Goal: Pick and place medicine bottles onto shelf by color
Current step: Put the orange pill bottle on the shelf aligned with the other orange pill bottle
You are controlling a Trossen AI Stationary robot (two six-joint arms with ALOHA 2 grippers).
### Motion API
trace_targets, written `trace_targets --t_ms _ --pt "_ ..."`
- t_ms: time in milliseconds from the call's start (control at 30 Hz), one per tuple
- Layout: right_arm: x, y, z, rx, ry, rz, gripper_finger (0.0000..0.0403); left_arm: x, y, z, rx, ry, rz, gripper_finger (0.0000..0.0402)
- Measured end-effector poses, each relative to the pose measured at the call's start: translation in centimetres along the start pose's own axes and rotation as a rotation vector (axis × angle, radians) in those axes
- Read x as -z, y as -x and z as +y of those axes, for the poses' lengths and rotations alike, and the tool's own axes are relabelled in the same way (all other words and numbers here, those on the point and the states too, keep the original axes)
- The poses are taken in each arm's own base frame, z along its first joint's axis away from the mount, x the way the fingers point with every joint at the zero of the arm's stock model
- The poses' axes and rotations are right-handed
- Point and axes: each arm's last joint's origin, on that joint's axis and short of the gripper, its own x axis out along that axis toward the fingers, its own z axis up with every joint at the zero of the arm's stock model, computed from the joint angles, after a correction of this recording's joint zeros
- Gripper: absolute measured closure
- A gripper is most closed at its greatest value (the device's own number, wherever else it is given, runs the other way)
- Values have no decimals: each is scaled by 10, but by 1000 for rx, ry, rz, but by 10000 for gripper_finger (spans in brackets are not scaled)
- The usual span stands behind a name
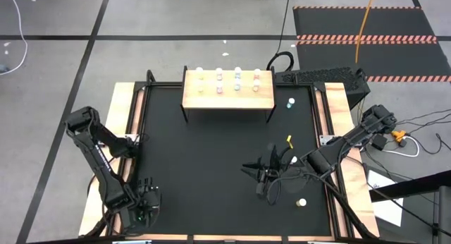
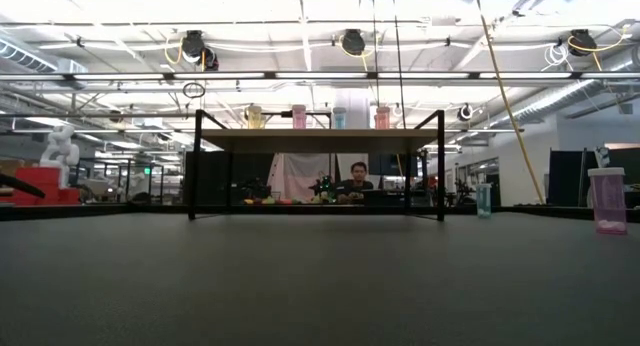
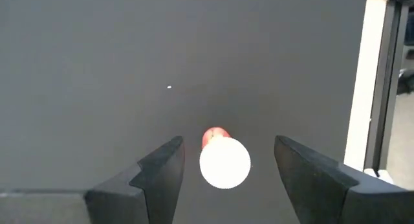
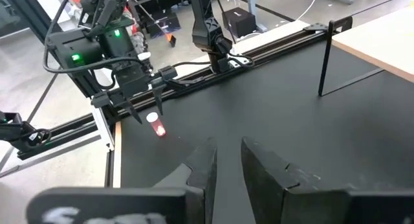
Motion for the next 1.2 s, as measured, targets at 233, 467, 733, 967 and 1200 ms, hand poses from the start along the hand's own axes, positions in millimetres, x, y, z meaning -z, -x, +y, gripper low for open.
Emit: trace_targets --t_ms 233,467,733,967,1200 --pt "1 0 -1 6 3 9 339 14 -4 3 -45 -18 -53 163" --pt "3 0 -2 19 -6 30 339 22 -10 5 -43 32 -42 163" --pt "3 0 -2 18 -5 30 339 22 -10 5 -33 61 -43 202" --pt "3 0 -3 21 12 27 339 22 -10 5 -31 107 -37 286" --pt "2 -1 -3 21 24 24 339 17 -11 6 -31 165 -32 273"
